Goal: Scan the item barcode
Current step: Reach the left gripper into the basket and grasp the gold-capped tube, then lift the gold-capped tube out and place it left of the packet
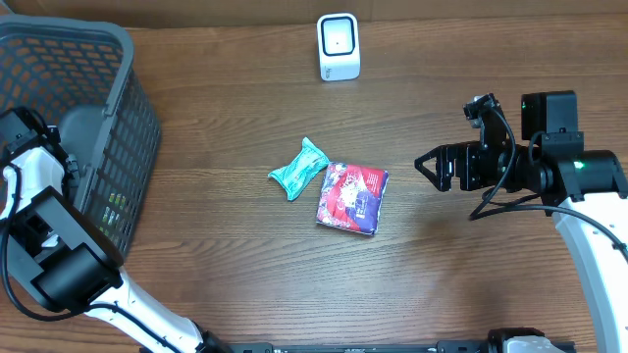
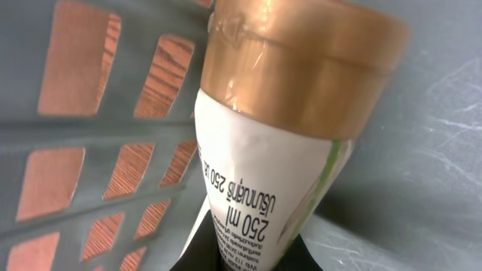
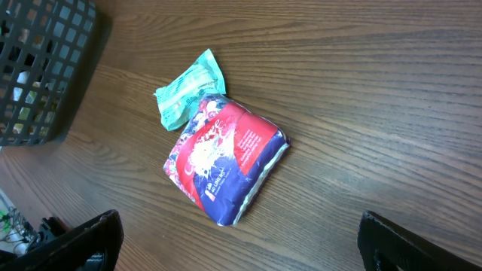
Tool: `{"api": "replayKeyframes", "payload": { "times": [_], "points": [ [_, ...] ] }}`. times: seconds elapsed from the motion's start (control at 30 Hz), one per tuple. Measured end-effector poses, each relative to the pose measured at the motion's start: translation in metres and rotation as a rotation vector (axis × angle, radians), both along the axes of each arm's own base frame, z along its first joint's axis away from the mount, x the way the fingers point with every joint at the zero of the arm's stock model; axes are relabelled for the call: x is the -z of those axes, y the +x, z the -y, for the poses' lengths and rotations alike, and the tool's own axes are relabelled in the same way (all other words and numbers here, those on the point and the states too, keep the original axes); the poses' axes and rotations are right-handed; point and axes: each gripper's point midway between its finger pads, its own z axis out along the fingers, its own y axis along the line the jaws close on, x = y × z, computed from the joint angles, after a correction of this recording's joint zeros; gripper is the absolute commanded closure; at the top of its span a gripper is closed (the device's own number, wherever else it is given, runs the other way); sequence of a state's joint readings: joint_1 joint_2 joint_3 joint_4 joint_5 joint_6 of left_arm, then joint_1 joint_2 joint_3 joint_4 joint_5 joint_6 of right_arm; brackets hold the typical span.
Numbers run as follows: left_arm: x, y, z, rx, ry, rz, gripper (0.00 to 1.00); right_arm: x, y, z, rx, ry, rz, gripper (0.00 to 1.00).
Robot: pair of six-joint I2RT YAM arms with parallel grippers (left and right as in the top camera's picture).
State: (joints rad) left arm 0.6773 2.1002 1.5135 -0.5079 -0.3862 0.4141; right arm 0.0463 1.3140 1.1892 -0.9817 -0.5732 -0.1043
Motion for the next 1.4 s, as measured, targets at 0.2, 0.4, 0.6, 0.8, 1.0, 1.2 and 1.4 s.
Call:
{"api": "replayKeyframes", "payload": {
  "times": [0.2,0.4,0.6,0.8,1.0,1.2,1.4],
  "points": [
    [-0.006,0.011,0.012,-0.078,-0.059,0.084,0.96,0.000,0.000,0.000,0.000,0.000,0.000,0.00],
    [-0.038,0.062,0.046,-0.023,-0.175,0.253,0.96,0.000,0.000,0.000,0.000,0.000,0.000,0.00],
    [-0.153,0.117,0.096,0.122,-0.135,0.494,0.96,0.000,0.000,0.000,0.001,0.000,-0.001,0.00],
    [-0.322,0.104,0.171,0.294,-0.011,0.792,0.96,0.000,0.000,0.000,0.000,0.000,0.001,0.00],
    [-0.399,0.046,0.259,0.443,-0.038,0.897,0.96,0.000,0.000,0.000,0.000,0.000,0.000,0.00],
    [-0.352,0.040,0.321,0.446,-0.281,0.777,0.96,0.000,0.000,0.000,0.000,0.000,0.000,0.00],
    [-0.232,0.069,0.380,0.415,-0.481,0.469,0.96,0.000,0.000,0.000,0.000,0.000,0.000,0.00]
  ]
}}
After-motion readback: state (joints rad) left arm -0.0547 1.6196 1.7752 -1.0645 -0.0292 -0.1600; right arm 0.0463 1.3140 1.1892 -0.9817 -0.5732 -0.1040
